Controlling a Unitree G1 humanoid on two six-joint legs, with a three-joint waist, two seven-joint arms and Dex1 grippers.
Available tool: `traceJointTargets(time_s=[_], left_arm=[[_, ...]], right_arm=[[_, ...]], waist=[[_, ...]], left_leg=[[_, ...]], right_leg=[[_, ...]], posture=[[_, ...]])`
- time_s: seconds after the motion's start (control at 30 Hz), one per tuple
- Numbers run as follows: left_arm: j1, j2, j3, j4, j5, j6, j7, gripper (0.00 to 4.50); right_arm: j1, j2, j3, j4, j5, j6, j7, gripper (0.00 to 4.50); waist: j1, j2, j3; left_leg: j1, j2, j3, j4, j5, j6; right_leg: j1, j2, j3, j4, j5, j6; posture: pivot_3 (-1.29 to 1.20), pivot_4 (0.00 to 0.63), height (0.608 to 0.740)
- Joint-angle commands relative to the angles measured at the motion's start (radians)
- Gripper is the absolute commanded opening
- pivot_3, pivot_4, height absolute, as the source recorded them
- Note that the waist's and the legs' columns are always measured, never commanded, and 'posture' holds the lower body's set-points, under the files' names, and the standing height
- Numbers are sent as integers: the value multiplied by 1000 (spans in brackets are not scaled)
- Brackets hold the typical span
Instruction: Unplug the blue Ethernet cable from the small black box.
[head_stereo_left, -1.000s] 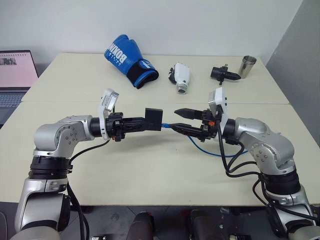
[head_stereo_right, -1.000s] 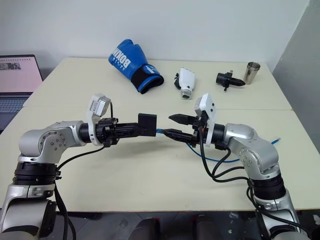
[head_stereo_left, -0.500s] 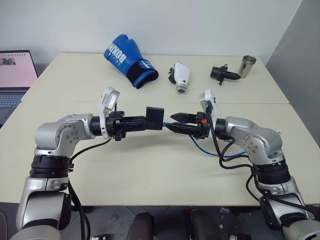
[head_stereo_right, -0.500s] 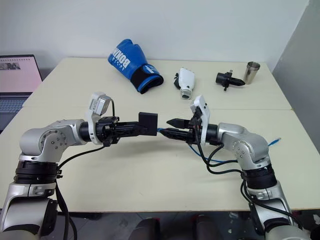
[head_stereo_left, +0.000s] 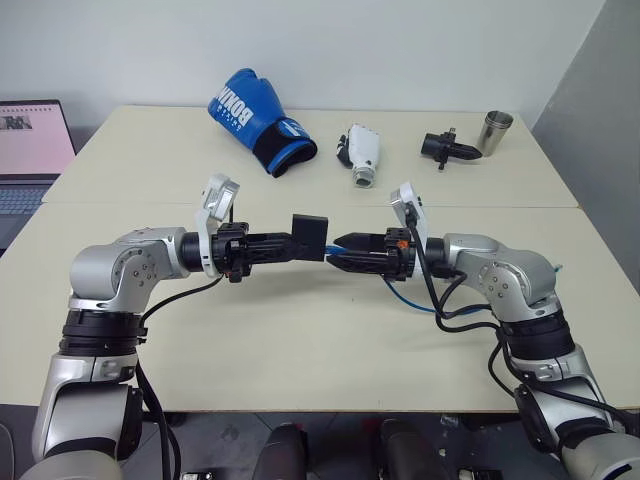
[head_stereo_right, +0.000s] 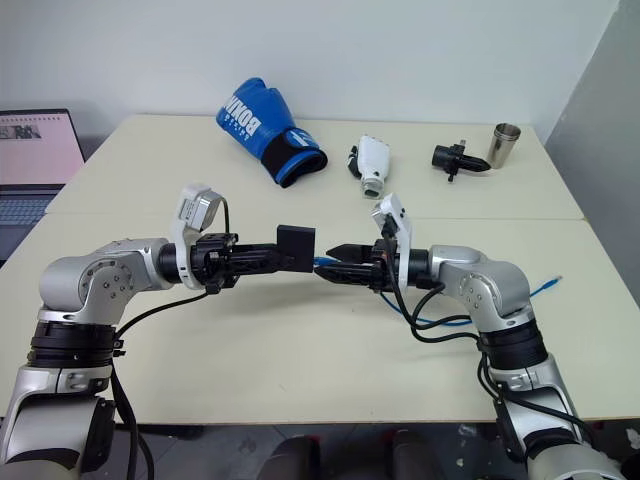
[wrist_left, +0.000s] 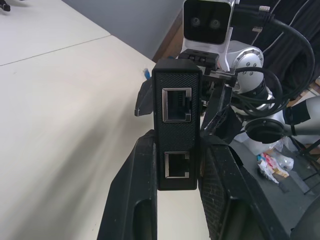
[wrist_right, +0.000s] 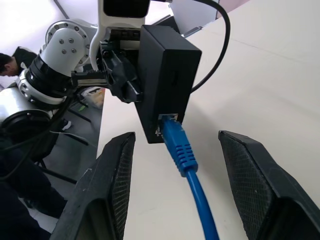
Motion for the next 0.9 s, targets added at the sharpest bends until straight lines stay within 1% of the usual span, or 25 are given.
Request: traceJointTargets(time_s=[0.03, 0.9], left_arm=[[-19, 9, 1, -34, -7, -10, -14, 765], [-22, -10, 3, -39, -7, -6, 7, 765]], right_arm=[[-29, 10, -26, -6, 25, 3, 8, 2805], [-40, 10, -39, 24, 32, 26, 17, 2805]], waist=[[0, 0, 0], [0, 0, 0]], left_leg=[[0, 0, 0, 0, 0, 0], [0, 0, 0, 0, 0, 0]], right_leg=[[0, 0, 0, 0, 0, 0], [0, 0, 0, 0, 0, 0]], posture=[[0, 150, 740], [0, 150, 740]])
